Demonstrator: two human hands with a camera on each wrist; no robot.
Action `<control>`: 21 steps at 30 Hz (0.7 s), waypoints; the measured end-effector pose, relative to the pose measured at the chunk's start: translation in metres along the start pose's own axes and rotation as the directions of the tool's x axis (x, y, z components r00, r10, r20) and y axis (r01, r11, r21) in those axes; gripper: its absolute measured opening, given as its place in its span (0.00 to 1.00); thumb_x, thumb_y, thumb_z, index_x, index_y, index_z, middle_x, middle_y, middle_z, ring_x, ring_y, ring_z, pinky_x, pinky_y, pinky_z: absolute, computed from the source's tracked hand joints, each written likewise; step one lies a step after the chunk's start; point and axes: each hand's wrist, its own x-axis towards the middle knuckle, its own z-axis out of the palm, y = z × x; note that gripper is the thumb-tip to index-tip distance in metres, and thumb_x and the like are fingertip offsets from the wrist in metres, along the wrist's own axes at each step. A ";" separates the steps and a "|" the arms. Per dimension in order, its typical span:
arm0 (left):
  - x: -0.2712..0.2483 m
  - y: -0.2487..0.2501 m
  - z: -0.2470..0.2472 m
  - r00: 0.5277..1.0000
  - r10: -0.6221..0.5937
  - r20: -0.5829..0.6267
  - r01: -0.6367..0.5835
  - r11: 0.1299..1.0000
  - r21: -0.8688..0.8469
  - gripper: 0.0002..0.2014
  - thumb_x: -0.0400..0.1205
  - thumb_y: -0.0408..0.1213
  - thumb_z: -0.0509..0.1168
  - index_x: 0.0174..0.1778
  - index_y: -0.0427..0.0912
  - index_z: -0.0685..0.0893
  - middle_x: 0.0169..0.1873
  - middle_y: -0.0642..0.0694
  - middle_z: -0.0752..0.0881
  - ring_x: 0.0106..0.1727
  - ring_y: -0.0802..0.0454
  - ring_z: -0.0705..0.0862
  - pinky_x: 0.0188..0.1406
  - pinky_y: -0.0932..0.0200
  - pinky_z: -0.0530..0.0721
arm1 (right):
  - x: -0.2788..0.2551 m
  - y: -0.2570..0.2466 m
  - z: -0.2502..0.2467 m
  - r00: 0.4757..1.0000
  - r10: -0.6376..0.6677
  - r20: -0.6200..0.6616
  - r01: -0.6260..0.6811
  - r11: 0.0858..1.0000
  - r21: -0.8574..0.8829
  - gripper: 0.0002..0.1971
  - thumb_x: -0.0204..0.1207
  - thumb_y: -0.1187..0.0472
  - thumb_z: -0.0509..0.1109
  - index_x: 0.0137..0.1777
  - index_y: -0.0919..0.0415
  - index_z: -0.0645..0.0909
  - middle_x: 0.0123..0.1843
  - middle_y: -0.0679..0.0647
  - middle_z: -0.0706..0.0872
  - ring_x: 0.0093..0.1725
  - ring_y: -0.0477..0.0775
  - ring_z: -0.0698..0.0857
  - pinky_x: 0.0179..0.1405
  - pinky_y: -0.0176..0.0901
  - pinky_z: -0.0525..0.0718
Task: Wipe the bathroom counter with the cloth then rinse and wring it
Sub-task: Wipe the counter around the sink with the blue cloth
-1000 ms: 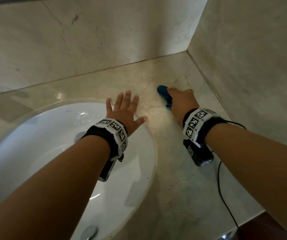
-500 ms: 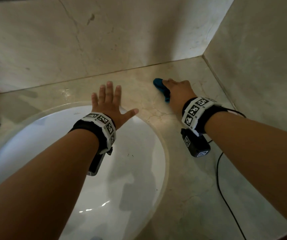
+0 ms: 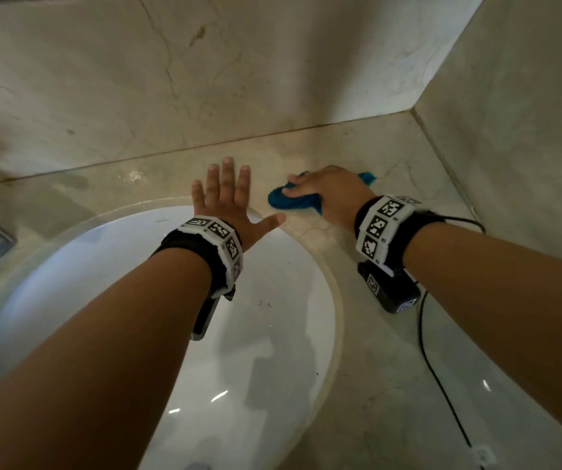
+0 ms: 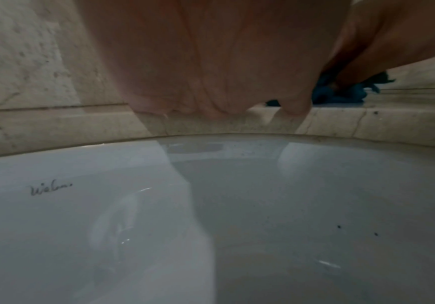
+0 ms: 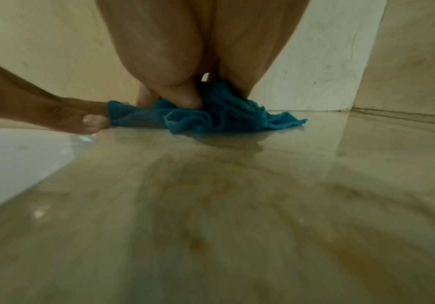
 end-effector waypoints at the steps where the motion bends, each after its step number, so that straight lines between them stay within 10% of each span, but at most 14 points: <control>1: 0.000 0.000 -0.001 1.000 0.000 0.006 0.000 1.000 0.005 0.50 0.73 0.75 0.43 0.80 0.49 0.28 0.79 0.45 0.26 0.80 0.44 0.28 0.79 0.39 0.34 | -0.008 0.000 0.002 1.000 0.004 0.002 -0.004 0.999 0.037 0.22 0.76 0.73 0.67 0.70 0.60 0.77 0.75 0.58 0.75 0.75 0.56 0.72 0.72 0.27 0.56; 21: -0.053 0.074 0.022 0.955 0.297 0.029 -0.297 0.954 0.028 0.31 0.84 0.60 0.39 0.81 0.57 0.36 0.81 0.48 0.30 0.82 0.46 0.31 0.78 0.37 0.33 | -0.148 -0.006 0.013 0.964 0.258 -0.057 -0.264 0.948 -0.179 0.21 0.77 0.57 0.66 0.70 0.45 0.77 0.78 0.43 0.70 0.76 0.47 0.69 0.73 0.36 0.61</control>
